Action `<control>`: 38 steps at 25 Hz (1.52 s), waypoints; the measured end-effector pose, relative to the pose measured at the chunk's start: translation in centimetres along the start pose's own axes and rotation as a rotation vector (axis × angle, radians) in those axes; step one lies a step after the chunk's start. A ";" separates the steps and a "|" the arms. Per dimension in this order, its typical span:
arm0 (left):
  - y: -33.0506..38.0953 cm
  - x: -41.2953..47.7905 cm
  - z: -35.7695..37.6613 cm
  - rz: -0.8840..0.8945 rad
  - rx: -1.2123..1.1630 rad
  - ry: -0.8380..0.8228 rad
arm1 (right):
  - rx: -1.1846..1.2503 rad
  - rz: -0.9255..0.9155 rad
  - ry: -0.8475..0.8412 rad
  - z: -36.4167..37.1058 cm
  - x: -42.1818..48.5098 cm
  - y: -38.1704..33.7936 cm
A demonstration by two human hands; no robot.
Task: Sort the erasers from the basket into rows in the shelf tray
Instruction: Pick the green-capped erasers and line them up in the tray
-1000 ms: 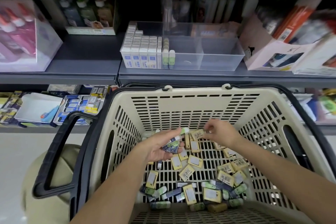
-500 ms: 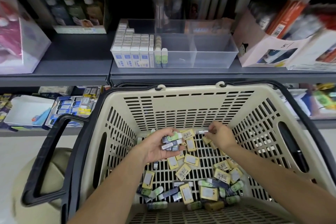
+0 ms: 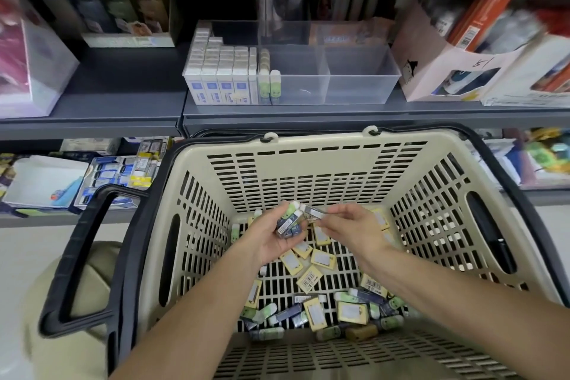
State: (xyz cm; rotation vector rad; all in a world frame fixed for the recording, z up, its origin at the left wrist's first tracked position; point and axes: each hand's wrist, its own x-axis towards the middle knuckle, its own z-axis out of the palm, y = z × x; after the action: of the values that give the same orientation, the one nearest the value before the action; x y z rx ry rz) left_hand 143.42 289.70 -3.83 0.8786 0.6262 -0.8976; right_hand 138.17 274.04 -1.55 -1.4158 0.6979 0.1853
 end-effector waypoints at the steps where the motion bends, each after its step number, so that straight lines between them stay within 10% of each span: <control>1: -0.1 0.0 0.1 0.013 -0.009 -0.012 | -0.053 -0.028 -0.039 0.6 -0.5 0.1; 12: 2.5 -4.0 1.3 0.062 0.159 0.009 | -0.390 -0.296 -0.184 0.8 0.0 -0.3; 24: 6.5 -14.0 -1.7 0.355 0.175 0.103 | -1.534 -0.415 -0.557 9.8 4.0 5.2; 38: 5.9 -14.2 -2.3 0.324 0.080 0.065 | -1.672 -0.508 -0.572 8.6 3.7 6.3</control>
State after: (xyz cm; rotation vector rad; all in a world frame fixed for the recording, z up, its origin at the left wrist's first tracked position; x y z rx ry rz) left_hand 141.22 299.30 8.22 1.0500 0.4884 -0.6062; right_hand 140.72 282.24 -8.91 -2.8444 -0.5536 0.8482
